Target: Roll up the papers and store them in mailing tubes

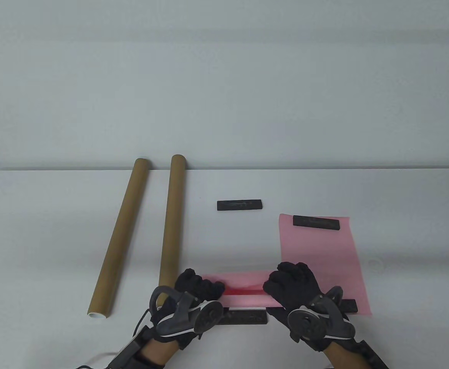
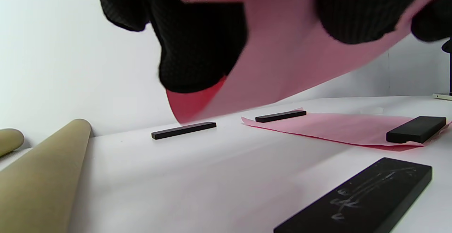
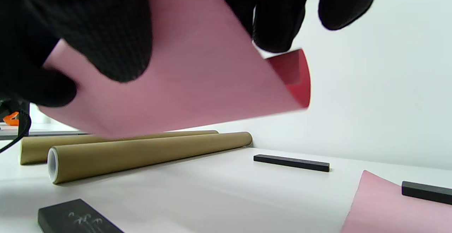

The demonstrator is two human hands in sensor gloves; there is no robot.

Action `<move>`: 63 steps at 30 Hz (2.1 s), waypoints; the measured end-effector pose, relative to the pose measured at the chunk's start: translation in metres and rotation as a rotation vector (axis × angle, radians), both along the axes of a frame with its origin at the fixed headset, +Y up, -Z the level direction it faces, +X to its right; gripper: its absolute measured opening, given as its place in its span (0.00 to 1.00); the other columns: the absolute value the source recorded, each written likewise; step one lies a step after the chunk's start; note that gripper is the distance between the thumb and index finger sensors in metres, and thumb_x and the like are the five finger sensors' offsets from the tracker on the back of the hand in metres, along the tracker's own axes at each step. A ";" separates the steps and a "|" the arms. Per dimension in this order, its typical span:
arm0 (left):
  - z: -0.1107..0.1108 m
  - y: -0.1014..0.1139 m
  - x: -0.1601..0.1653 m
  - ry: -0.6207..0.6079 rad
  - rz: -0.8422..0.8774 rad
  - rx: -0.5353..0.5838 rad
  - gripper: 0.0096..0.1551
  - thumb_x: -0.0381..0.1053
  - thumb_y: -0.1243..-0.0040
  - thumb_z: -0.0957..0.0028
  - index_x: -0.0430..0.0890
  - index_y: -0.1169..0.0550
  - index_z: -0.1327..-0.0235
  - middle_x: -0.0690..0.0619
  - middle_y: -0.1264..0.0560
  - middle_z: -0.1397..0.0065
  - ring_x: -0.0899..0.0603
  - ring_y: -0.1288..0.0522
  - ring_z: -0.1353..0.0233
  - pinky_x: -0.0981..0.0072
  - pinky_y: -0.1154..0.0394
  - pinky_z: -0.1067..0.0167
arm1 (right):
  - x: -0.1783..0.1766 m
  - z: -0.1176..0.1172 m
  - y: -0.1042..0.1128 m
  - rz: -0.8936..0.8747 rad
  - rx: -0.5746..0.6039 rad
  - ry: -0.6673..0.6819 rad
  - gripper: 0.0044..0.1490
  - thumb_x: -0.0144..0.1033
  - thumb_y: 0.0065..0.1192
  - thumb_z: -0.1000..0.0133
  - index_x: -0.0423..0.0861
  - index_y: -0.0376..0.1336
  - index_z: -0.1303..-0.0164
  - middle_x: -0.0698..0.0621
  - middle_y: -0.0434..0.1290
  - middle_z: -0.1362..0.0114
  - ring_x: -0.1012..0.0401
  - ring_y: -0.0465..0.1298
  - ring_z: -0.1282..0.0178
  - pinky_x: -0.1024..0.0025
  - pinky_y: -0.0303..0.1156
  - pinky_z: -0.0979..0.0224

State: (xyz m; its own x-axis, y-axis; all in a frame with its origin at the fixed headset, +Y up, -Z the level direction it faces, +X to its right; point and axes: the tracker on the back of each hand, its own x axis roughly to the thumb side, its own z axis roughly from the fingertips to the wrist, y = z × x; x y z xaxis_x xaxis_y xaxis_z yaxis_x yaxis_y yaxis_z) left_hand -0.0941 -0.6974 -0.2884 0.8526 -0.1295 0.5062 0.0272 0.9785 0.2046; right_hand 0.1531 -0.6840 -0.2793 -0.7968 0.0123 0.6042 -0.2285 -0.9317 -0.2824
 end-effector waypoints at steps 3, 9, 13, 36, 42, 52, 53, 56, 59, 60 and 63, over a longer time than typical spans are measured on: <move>0.005 0.002 0.003 -0.034 -0.025 0.070 0.40 0.70 0.36 0.62 0.57 0.27 0.36 0.60 0.18 0.42 0.49 0.17 0.37 0.46 0.31 0.29 | 0.003 -0.004 -0.001 -0.002 -0.044 -0.003 0.32 0.61 0.71 0.51 0.47 0.78 0.51 0.45 0.81 0.38 0.41 0.76 0.28 0.29 0.65 0.27; 0.004 0.004 0.003 -0.037 -0.014 0.068 0.36 0.73 0.40 0.63 0.58 0.22 0.42 0.62 0.15 0.53 0.52 0.13 0.47 0.48 0.28 0.30 | 0.004 -0.006 -0.003 -0.008 -0.089 -0.022 0.41 0.69 0.66 0.52 0.45 0.78 0.50 0.43 0.80 0.37 0.38 0.74 0.28 0.29 0.65 0.28; -0.002 0.000 -0.001 -0.028 0.022 -0.019 0.36 0.75 0.44 0.64 0.57 0.18 0.48 0.63 0.13 0.60 0.54 0.11 0.54 0.49 0.26 0.31 | 0.000 0.001 0.001 0.032 0.024 -0.024 0.42 0.57 0.75 0.52 0.47 0.68 0.30 0.42 0.70 0.25 0.36 0.66 0.21 0.29 0.62 0.25; 0.001 0.001 0.000 -0.037 0.011 -0.006 0.39 0.76 0.42 0.65 0.56 0.20 0.43 0.63 0.13 0.57 0.54 0.11 0.51 0.48 0.28 0.29 | -0.002 0.000 0.000 0.015 -0.037 0.011 0.32 0.54 0.73 0.49 0.49 0.72 0.39 0.44 0.74 0.27 0.37 0.70 0.22 0.28 0.62 0.26; 0.007 0.005 0.004 -0.053 -0.021 0.068 0.40 0.73 0.39 0.63 0.57 0.26 0.37 0.62 0.17 0.50 0.52 0.15 0.45 0.47 0.29 0.29 | 0.002 -0.004 0.000 -0.039 -0.120 0.034 0.37 0.67 0.64 0.51 0.46 0.81 0.59 0.45 0.83 0.41 0.40 0.78 0.31 0.28 0.65 0.28; 0.002 0.003 0.000 -0.024 0.002 0.021 0.42 0.77 0.44 0.65 0.58 0.24 0.39 0.61 0.16 0.48 0.51 0.14 0.44 0.47 0.29 0.29 | -0.001 0.005 0.006 -0.039 0.027 0.041 0.33 0.57 0.73 0.50 0.48 0.74 0.40 0.47 0.78 0.32 0.42 0.75 0.25 0.29 0.64 0.25; 0.003 0.003 0.001 -0.032 -0.012 0.035 0.42 0.75 0.41 0.64 0.57 0.26 0.36 0.60 0.18 0.42 0.49 0.16 0.38 0.46 0.30 0.28 | 0.000 0.005 0.007 -0.047 0.017 0.037 0.33 0.60 0.70 0.50 0.48 0.76 0.44 0.46 0.80 0.34 0.41 0.76 0.27 0.29 0.65 0.26; 0.006 0.005 0.003 -0.044 -0.026 0.073 0.40 0.73 0.39 0.62 0.57 0.27 0.35 0.60 0.19 0.42 0.50 0.17 0.38 0.46 0.31 0.28 | 0.001 0.003 0.005 -0.057 -0.013 0.039 0.33 0.64 0.66 0.51 0.48 0.80 0.54 0.46 0.83 0.40 0.42 0.79 0.30 0.29 0.66 0.27; 0.004 0.006 0.003 -0.036 0.004 0.050 0.38 0.74 0.41 0.63 0.57 0.23 0.41 0.62 0.16 0.51 0.52 0.14 0.46 0.47 0.29 0.29 | 0.002 -0.001 0.002 -0.046 -0.066 0.035 0.38 0.67 0.65 0.51 0.46 0.79 0.51 0.45 0.82 0.38 0.40 0.77 0.29 0.28 0.65 0.27; 0.003 0.005 0.002 -0.034 -0.001 0.046 0.38 0.75 0.42 0.64 0.57 0.22 0.43 0.62 0.15 0.54 0.53 0.13 0.48 0.48 0.28 0.30 | 0.002 -0.001 0.001 -0.030 -0.081 0.032 0.40 0.66 0.67 0.52 0.45 0.77 0.45 0.43 0.79 0.34 0.39 0.75 0.27 0.28 0.64 0.27; 0.001 0.005 0.000 -0.024 0.019 0.012 0.38 0.76 0.44 0.65 0.57 0.18 0.47 0.63 0.13 0.60 0.54 0.11 0.54 0.49 0.27 0.30 | 0.000 0.000 0.000 0.036 -0.030 0.012 0.42 0.59 0.74 0.53 0.47 0.70 0.32 0.43 0.73 0.25 0.37 0.70 0.23 0.27 0.62 0.26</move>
